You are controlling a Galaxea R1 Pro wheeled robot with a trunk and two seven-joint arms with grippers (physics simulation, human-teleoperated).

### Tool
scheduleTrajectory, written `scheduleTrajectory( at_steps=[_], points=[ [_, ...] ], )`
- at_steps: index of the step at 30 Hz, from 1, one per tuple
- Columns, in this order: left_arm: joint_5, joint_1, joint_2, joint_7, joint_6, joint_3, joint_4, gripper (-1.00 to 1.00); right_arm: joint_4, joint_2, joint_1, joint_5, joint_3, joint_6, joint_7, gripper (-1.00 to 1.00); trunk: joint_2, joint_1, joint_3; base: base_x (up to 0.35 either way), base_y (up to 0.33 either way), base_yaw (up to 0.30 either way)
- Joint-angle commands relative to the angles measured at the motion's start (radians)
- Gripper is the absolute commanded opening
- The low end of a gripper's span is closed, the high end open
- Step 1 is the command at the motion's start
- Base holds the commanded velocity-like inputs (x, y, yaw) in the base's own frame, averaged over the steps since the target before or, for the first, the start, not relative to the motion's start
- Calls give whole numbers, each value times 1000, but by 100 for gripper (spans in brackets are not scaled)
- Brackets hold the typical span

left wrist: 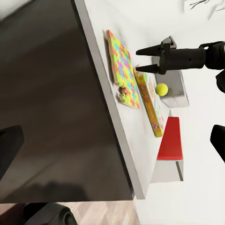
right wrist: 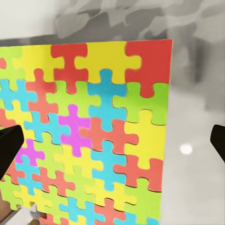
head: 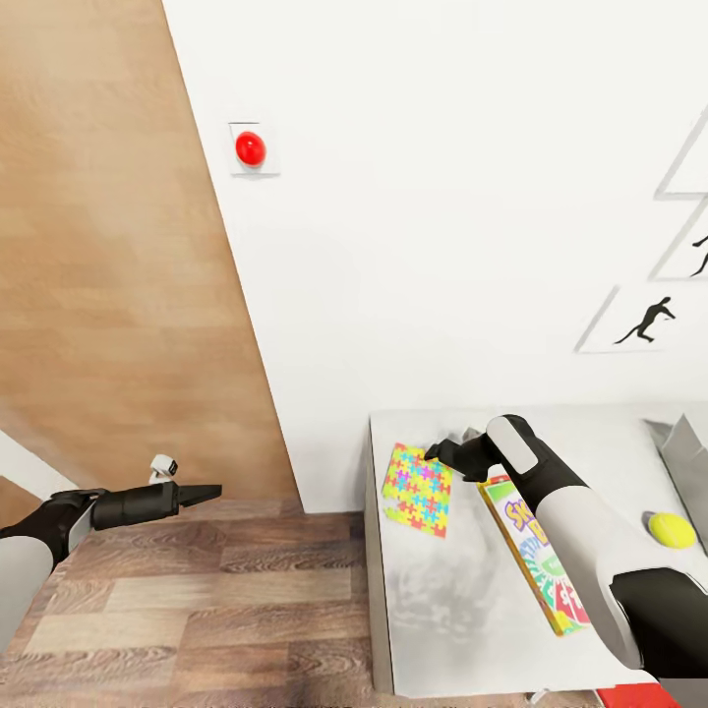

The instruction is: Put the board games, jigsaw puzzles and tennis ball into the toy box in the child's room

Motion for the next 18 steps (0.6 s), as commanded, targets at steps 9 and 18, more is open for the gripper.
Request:
scheduleTrajectory(
  at_steps=[9,18],
  points=[
    [-3,-1,0,-4,10,2,0,100,-1,-1,-1,-11,6,1,-9,100,-2,1,-10,0,57,0],
    [-3,-1,-1,-4,10,2,0,100,-1,-1,-1,-11,6,1,-9,100,-2,1,-11,0,7,0]
  ],
)
